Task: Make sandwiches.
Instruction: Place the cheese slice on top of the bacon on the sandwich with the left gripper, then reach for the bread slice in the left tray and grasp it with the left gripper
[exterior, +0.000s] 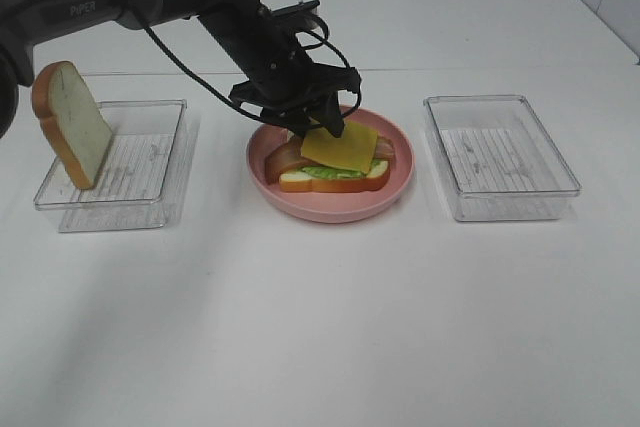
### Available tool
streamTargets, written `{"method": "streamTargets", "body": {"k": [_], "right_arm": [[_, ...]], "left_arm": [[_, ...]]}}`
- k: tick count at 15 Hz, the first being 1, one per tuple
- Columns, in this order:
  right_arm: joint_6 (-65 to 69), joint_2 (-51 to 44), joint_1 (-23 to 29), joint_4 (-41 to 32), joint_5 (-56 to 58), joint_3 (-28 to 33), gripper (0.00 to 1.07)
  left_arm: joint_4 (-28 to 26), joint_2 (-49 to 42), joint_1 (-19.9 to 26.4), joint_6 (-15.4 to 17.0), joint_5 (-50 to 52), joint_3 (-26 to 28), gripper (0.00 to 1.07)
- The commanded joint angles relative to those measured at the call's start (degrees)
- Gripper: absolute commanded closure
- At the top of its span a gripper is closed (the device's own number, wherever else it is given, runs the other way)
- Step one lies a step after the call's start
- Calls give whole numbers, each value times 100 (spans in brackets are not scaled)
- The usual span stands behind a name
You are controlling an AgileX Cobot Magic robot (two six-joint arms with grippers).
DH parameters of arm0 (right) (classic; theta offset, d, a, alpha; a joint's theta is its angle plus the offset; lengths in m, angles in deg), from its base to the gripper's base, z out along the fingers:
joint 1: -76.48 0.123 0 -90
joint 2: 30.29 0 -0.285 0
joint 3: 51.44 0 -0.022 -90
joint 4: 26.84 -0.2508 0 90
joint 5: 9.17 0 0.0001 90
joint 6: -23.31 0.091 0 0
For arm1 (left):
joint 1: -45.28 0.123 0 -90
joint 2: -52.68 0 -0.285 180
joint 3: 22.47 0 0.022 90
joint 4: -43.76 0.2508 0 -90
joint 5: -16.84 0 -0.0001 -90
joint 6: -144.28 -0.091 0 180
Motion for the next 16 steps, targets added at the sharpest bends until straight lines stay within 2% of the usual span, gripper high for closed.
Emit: {"method": "streamTargets", "body": {"k": [1, 2, 4, 7, 8, 9, 11, 13, 14, 16], "right_arm": [[-17, -120, -11, -23, -46, 17, 22], [-17, -120, -11, -23, -46, 17, 22], [-17, -120, -11, -29, -46, 17, 22], [-17, -120, -11, -29, -46, 17, 22], [-17, -120, -11, -29, -46, 17, 22], [-17, -120, -11, -29, -46, 17, 22], [-17, -120, -11, -29, -46, 17, 22], [-17, -120, -11, -29, -46, 17, 22], [-17, -120, -11, -29, -46, 17, 22], [-17, -120, -11, -29, -46, 17, 22]], "left_arm": [[401, -183, -11, 298, -74, 40, 30], [556, -201, -11, 361, -97, 46, 27], [1238, -487, -11, 493, -258, 69, 26], [1501, -825, -11, 607, -653, 74, 26], [1707, -1003, -11, 905, -957, 74, 26], [2166, -1261, -11, 1295, -1587, 86, 23], [2819, -1587, 34, 1547, -2091, 80, 12], [2888, -1851, 97, 1547, -2091, 80, 11], [2945, -2120, 441, 1547, -2091, 34, 11], [2836, -2452, 842, 1547, -2091, -195, 11]]}}
